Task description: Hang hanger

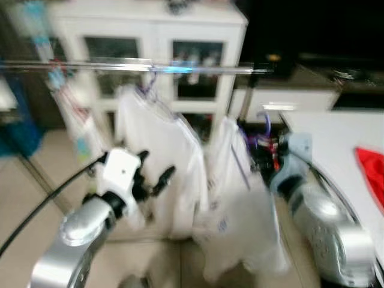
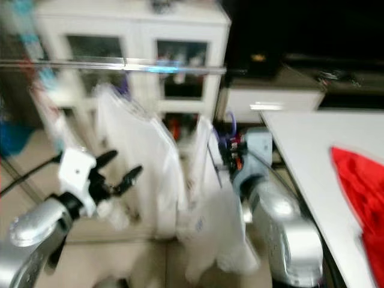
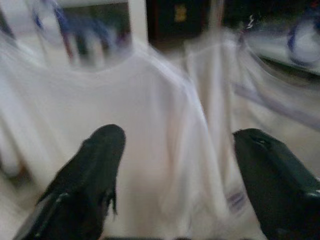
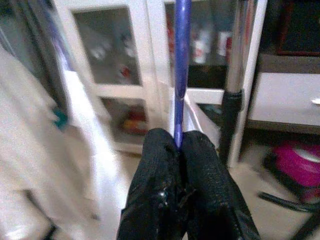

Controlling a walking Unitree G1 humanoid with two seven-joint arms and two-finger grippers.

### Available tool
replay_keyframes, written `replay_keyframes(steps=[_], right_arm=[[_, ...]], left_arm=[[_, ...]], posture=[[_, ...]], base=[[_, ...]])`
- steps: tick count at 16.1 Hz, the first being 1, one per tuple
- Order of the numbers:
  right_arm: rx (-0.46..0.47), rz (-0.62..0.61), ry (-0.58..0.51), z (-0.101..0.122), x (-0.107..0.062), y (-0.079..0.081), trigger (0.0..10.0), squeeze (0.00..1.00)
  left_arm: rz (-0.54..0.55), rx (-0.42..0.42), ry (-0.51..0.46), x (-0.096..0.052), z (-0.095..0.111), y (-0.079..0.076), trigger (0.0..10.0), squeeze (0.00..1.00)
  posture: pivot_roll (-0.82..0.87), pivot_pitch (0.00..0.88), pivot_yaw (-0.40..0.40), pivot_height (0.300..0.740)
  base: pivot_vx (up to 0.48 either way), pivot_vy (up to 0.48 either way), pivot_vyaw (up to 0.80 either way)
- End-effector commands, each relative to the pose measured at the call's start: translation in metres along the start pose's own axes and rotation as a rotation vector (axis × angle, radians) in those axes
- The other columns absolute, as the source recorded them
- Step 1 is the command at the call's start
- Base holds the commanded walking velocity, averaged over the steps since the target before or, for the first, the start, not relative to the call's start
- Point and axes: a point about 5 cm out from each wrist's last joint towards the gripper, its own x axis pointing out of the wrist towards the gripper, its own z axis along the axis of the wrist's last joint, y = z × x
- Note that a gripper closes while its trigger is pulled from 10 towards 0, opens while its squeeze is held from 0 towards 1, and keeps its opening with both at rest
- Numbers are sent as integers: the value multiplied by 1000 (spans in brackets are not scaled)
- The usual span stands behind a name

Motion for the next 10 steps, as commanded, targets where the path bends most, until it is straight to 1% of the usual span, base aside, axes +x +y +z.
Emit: replay_keyframes(steps=[1,2,4,6,10], right_arm=[[9,-4,-4,1,-3,-1,10000,0],[7,-1,-4,1,-2,-1,10000,0],[4,3,-1,1,-2,-1,10000,0],[0,7,1,1,-2,-1,10000,0],[-25,47,-4,3,0,2,10000,0]], left_arm=[[-6,29,-15,3,7,2,10000,0],[-6,31,-18,3,8,2,10000,0],[-7,32,-18,3,8,2,10000,0],[-7,32,-18,4,8,2,10000,0],[-3,31,-20,4,8,2,10000,0]], posture=[[-116,0,10,740],[-115,0,9,740],[-115,0,8,740],[-115,0,8,740],[-114,0,5,740]], base=[[-274,0,-800],[-259,0,-800],[0,0,-744],[0,0,-506],[0,0,0]])
